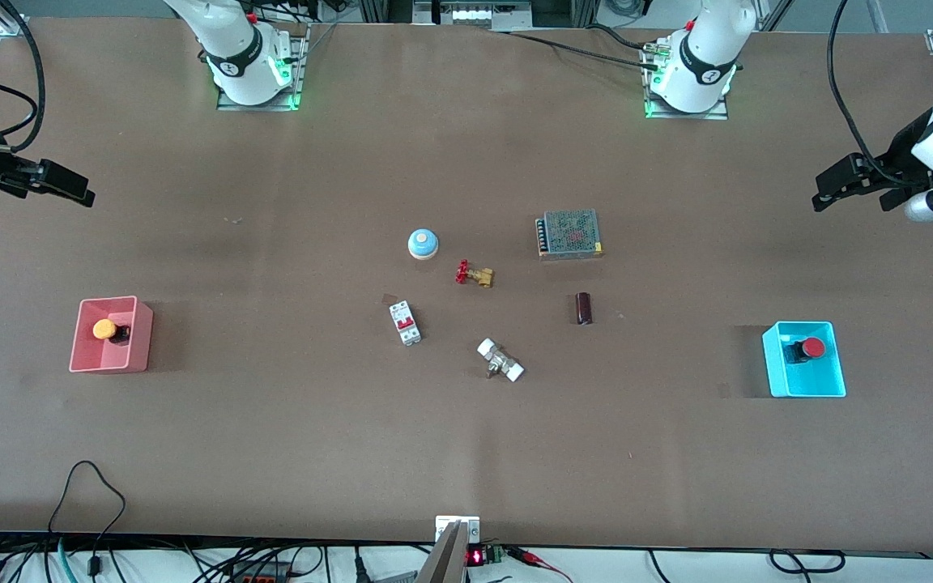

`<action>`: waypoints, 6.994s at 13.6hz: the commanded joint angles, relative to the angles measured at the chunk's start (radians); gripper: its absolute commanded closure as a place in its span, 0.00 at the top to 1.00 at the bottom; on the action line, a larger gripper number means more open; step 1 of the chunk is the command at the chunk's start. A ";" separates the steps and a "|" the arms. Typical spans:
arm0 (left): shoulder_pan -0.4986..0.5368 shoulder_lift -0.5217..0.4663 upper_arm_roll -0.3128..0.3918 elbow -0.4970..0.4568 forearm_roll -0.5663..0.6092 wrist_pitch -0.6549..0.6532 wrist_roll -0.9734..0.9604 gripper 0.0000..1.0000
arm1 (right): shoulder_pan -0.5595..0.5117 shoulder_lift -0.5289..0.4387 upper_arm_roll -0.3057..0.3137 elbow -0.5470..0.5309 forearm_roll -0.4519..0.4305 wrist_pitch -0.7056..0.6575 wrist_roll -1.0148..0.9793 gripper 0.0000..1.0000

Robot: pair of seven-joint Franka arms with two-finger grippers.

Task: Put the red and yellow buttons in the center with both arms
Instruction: 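Move the right gripper over the pink bin while the left gripper reaches the cyan bin, then lower both grippers into the bins and close on the buttons, then lift the yellow button with the right gripper while the left gripper lifts the red button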

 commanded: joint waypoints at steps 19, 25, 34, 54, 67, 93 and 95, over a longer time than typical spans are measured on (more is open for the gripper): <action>0.106 0.471 -0.004 0.024 0.018 0.438 0.016 1.00 | -0.044 0.237 -0.014 0.018 -0.140 0.277 -0.007 1.00; 0.140 0.580 -0.004 0.027 0.119 0.577 0.018 1.00 | -0.079 0.394 -0.015 0.014 -0.220 0.455 0.001 1.00; 0.185 0.664 -0.004 0.034 0.127 0.577 0.026 1.00 | -0.081 0.504 -0.051 -0.040 -0.303 0.695 0.011 1.00; 0.197 0.704 -0.004 0.036 0.128 0.638 0.128 0.89 | -0.121 0.535 -0.051 -0.131 -0.289 0.784 -0.001 0.88; 0.209 0.712 -0.004 0.037 0.115 0.640 0.174 0.47 | -0.122 0.529 -0.051 -0.120 -0.292 0.779 -0.027 0.35; 0.073 0.366 -0.235 -0.162 0.116 0.305 -0.158 0.26 | 0.129 0.326 0.126 -0.132 -0.073 0.552 0.266 0.34; 0.056 0.389 -0.237 -0.183 0.113 0.307 -0.160 0.26 | 0.145 0.360 0.126 -0.137 -0.090 0.586 0.335 0.34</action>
